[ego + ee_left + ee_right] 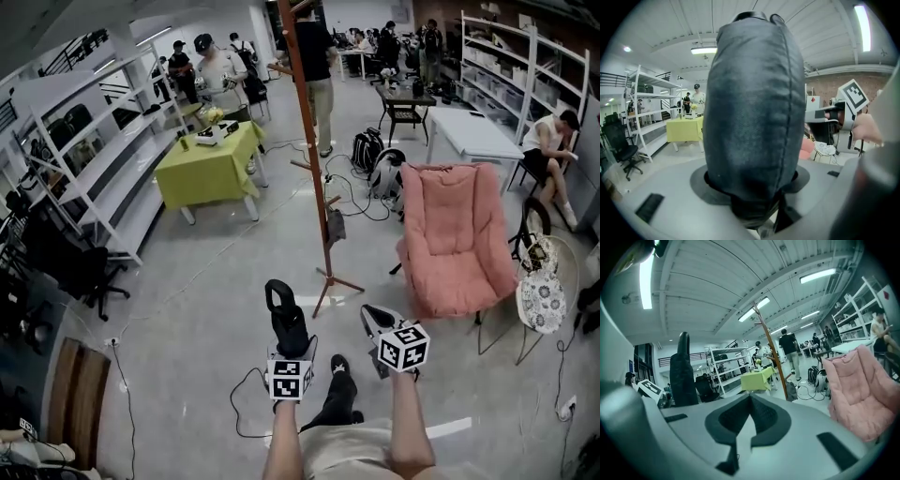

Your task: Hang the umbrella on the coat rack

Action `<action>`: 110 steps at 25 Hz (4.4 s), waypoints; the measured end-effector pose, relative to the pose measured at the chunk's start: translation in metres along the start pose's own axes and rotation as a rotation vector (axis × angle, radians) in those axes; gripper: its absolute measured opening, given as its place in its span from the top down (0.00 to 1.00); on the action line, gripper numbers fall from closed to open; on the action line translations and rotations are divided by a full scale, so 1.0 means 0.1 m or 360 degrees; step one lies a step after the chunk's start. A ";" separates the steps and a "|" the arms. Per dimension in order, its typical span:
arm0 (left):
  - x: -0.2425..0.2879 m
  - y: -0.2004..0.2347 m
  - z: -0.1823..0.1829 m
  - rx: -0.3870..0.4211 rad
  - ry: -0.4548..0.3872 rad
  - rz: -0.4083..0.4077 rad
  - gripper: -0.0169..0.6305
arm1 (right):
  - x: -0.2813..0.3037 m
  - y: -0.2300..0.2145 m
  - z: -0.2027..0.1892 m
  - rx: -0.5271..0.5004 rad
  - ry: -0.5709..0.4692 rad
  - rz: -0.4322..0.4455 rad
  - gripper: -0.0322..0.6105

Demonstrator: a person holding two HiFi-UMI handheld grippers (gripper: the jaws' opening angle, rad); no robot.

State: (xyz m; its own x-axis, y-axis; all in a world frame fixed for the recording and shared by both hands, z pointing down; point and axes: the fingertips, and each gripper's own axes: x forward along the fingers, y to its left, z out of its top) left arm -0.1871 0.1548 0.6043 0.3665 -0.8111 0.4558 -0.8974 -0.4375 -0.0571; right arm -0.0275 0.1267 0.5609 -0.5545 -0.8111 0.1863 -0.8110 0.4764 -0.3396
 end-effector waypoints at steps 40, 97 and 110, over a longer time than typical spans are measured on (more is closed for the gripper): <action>2.70 0.71 1.24 -0.0082 0.0052 -0.0102 0.57 | 1.71 -2.06 0.88 0.0040 0.0132 -0.0173 0.95; 3.77 1.29 1.90 -0.0137 0.0161 0.0354 0.57 | 3.42 -2.75 1.75 0.0024 0.0200 0.0348 0.95; 3.83 1.31 1.92 -0.0205 0.0175 0.0347 0.57 | 3.41 -2.90 1.75 0.0042 0.0211 0.0326 0.95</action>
State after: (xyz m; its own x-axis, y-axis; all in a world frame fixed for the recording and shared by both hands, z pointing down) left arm -0.1169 -0.2878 0.6013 0.1389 -0.8307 0.5392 -0.9786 -0.1986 -0.0538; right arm 0.0511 -0.3476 0.5614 -0.7279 -0.6459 0.2301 -0.6750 0.6159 -0.4064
